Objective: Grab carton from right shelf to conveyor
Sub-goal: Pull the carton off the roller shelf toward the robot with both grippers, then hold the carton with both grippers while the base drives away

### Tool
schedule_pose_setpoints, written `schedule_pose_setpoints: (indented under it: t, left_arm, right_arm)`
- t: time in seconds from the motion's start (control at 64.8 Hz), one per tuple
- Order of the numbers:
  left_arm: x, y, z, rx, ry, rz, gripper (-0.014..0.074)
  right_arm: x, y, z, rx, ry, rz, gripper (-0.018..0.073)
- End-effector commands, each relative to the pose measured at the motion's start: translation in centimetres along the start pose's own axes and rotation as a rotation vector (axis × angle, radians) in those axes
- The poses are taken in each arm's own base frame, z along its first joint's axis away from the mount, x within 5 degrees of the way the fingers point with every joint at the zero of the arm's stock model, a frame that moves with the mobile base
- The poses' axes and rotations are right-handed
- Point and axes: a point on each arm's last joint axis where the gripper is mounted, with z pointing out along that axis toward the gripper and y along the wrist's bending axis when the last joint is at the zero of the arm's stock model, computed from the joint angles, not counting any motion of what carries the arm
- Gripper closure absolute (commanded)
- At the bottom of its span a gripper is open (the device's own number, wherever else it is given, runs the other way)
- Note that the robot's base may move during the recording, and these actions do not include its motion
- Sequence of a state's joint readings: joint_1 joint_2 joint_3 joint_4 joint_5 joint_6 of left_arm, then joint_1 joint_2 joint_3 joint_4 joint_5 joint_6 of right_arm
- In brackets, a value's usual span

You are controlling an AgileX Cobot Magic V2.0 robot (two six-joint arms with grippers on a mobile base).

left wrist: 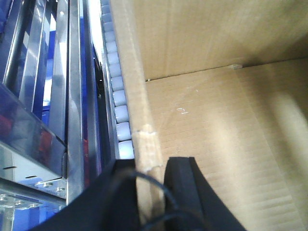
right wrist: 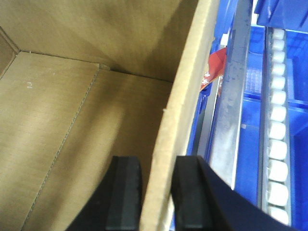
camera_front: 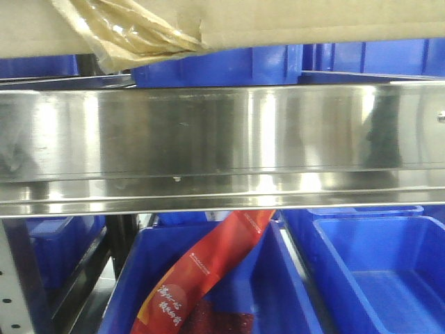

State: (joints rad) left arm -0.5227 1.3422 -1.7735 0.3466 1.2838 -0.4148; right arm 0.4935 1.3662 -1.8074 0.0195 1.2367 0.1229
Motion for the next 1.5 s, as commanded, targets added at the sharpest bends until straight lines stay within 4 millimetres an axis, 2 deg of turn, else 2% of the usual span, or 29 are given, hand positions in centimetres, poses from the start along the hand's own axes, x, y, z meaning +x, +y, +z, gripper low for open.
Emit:
schedule_pose_setpoints:
  t: [0.0,1.482]
  left_arm:
    - [-0.43,-0.76,-0.84,0.088,-0.058,-0.001,0.0604]
    - [-0.67,-0.47,-0.37,0.035,-0.069,0.018,0.0604]
  right_arm:
    - [-0.56,0.89,-0.60,-0.078,-0.077,-0.001,0.0625]
    - [-1.50,0.98,-0.42,-0.088,-0.170,0.003,0.0625]
